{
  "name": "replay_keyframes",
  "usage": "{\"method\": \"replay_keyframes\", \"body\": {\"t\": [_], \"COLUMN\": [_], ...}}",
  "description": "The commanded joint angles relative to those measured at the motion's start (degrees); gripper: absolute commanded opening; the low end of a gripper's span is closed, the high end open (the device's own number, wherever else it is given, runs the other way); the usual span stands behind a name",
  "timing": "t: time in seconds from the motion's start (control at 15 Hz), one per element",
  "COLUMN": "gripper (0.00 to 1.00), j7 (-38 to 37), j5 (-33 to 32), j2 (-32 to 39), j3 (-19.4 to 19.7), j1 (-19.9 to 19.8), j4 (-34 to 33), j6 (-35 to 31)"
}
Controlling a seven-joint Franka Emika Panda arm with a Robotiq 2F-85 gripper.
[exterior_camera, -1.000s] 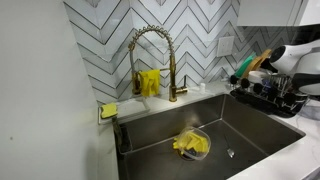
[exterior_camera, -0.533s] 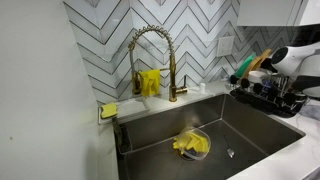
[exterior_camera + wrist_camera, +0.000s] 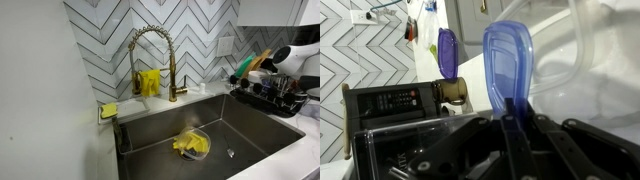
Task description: Remove the clear bowl with a light blue lid from the dishes drying rack and place it on the table, flip the light blue lid on the clear bowl to make it fit the clear bowl top perfectly
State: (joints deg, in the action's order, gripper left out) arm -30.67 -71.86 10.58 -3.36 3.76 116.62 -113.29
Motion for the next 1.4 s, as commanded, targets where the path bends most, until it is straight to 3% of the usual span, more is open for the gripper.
{"method": "replay_keyframes", "body": {"t": [0.0,0.53,0.67,0.73,0.93,1.33], "gripper": [0.02,0.02,0.07,0.02,0.02,0.02], "j7": [0.39,3.84,4.71,5.94,7.12,11.05], "j5": [-0.54,-6.54,-7.43,-7.25,-8.60,-9.41], "j2": [-4.16,-9.07,-10.25,-10.86,-12.20,-14.69], "j3": [-0.56,0.52,1.11,1.64,2.69,4.09], "j1": [0.05,-1.09,-1.72,-2.29,-3.30,-4.46], "j4": [3.30,8.78,9.90,10.54,11.79,13.73], "j6": [-5.70,-14.29,-18.02,-20.28,-23.92,-26.22]}}
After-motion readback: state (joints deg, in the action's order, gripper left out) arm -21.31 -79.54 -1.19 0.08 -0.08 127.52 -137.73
